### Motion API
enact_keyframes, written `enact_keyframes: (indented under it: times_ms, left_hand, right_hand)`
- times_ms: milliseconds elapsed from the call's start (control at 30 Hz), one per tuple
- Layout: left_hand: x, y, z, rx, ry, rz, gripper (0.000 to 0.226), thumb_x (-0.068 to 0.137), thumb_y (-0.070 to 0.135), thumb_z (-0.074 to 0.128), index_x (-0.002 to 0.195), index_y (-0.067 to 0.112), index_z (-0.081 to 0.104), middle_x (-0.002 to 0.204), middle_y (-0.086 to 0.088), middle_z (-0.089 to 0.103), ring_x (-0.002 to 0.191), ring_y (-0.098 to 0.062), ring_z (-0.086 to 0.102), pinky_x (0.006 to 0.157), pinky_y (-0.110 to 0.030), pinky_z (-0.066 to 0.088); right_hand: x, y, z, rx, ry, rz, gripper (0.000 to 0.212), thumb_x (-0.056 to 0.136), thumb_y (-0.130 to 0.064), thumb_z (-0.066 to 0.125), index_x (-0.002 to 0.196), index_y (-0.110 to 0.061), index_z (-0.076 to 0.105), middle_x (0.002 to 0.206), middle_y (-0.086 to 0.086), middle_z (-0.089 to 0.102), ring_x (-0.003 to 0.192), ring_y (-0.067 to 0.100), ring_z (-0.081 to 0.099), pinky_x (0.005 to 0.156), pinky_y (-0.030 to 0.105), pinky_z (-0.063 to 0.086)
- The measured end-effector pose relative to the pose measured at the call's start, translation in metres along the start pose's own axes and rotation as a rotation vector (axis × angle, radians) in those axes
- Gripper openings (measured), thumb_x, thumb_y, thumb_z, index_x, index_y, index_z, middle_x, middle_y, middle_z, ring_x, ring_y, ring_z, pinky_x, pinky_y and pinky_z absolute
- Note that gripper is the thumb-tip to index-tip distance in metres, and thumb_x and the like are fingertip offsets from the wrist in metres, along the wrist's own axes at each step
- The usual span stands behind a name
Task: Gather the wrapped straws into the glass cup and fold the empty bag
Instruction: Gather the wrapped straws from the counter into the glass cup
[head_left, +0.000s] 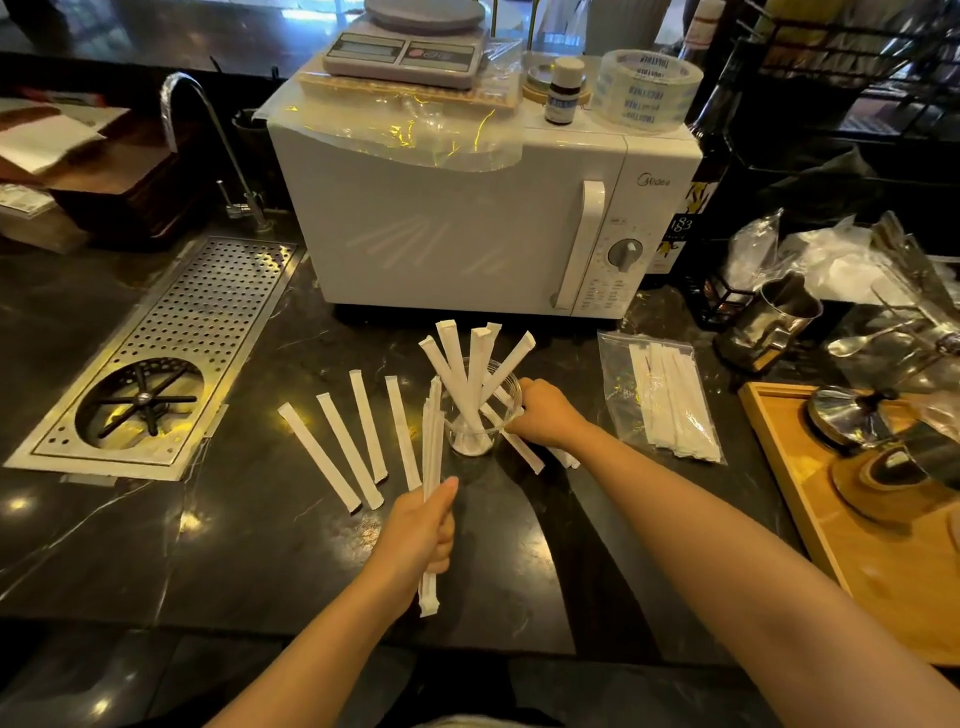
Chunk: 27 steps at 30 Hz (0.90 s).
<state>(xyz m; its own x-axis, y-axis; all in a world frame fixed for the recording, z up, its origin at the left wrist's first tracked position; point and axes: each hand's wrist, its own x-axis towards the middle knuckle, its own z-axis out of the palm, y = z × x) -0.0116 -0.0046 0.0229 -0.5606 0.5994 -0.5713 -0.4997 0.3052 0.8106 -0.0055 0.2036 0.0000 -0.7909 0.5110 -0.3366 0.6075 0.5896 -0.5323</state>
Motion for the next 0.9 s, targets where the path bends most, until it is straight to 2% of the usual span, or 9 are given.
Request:
enact_keyframes:
  times_ms: [67,167,267,400,500,600,700,833,900]
  left_hand:
    - [0.0,0.001,0.001,0.004,-0.004,0.006,0.033,0.091,0.028,0.043,0.062,0.015,0.038,0.037,0.007,0.033,0.03,-0.005,0.027,0.033,-0.017,0.024]
    - [0.001,0.001,0.001,0.008,-0.001,0.004,0.031,0.092,0.027,0.043,0.063,0.015,0.039,0.037,0.007,0.033,0.03,-0.005,0.027,0.031,-0.016,0.024]
    - [0.002,0.001,0.002,0.01,-0.002,0.002,0.033,0.092,0.028,0.043,0.061,0.015,0.038,0.036,0.008,0.033,0.03,-0.005,0.027,0.032,-0.016,0.025]
    - [0.002,0.0,0.0,0.016,0.004,0.009,0.033,0.092,0.027,0.042,0.061,0.015,0.037,0.036,0.008,0.034,0.03,-0.005,0.028,0.032,-0.016,0.025]
    - [0.003,-0.001,-0.002,0.018,0.003,0.017,0.033,0.092,0.028,0.042,0.063,0.015,0.037,0.035,0.009,0.033,0.03,-0.005,0.027,0.033,-0.016,0.024]
    - [0.003,-0.001,-0.003,0.015,0.008,0.024,0.031,0.092,0.027,0.042,0.063,0.015,0.038,0.035,0.009,0.033,0.031,-0.005,0.027,0.033,-0.017,0.024]
    - [0.003,-0.003,-0.004,0.009,0.006,0.034,0.033,0.092,0.028,0.043,0.061,0.016,0.036,0.035,0.009,0.033,0.031,-0.006,0.026,0.034,-0.018,0.024]
    - [0.003,-0.003,-0.006,0.013,0.009,0.044,0.035,0.091,0.027,0.044,0.059,0.015,0.036,0.037,0.008,0.032,0.033,-0.006,0.026,0.035,-0.019,0.024]
    - [0.004,-0.001,-0.006,0.01,0.005,0.05,0.035,0.091,0.027,0.044,0.059,0.015,0.036,0.036,0.009,0.032,0.032,-0.006,0.027,0.035,-0.018,0.025]
  right_hand:
    - [-0.005,-0.001,-0.002,-0.046,-0.043,-0.011,0.043,0.071,-0.027,0.072,0.103,-0.006,0.051,0.102,0.01,0.047,0.09,0.023,0.049,0.072,0.031,0.044]
    - [-0.011,-0.001,-0.004,-0.234,-0.079,-0.039,0.054,0.07,-0.026,0.072,0.114,-0.004,0.048,0.115,0.014,0.047,0.104,0.029,0.049,0.087,0.038,0.047]
    - [-0.014,-0.004,-0.003,-0.346,-0.08,-0.056,0.049,0.075,-0.016,0.066,0.118,-0.003,0.047,0.121,0.019,0.049,0.106,0.034,0.051,0.089,0.042,0.048]
    - [-0.015,-0.007,-0.002,-0.448,-0.04,-0.044,0.032,0.082,-0.006,0.054,0.114,-0.001,0.051,0.115,0.022,0.058,0.103,0.036,0.056,0.084,0.042,0.049]
    - [-0.014,-0.01,-0.001,-0.497,-0.04,-0.003,0.025,0.086,-0.005,0.05,0.111,0.0,0.054,0.112,0.02,0.06,0.1,0.035,0.058,0.081,0.039,0.049]
    - [-0.013,-0.01,-0.002,-0.492,-0.081,0.046,0.024,0.086,-0.005,0.051,0.109,0.0,0.054,0.112,0.02,0.06,0.099,0.034,0.059,0.077,0.037,0.047]
    - [-0.012,-0.003,-0.004,-0.427,-0.126,0.108,0.023,0.086,-0.007,0.052,0.107,0.002,0.054,0.111,0.019,0.06,0.087,0.029,0.057,0.07,0.032,0.044]
    - [-0.02,0.005,-0.009,-0.291,-0.151,0.2,0.03,0.088,-0.009,0.051,0.114,0.004,0.05,0.114,0.021,0.059,0.097,0.033,0.061,0.075,0.033,0.049]
    - [-0.027,0.007,-0.016,-0.222,-0.148,0.223,0.028,0.089,-0.007,0.048,0.114,0.006,0.048,0.11,0.022,0.058,0.094,0.035,0.061,0.068,0.032,0.05]
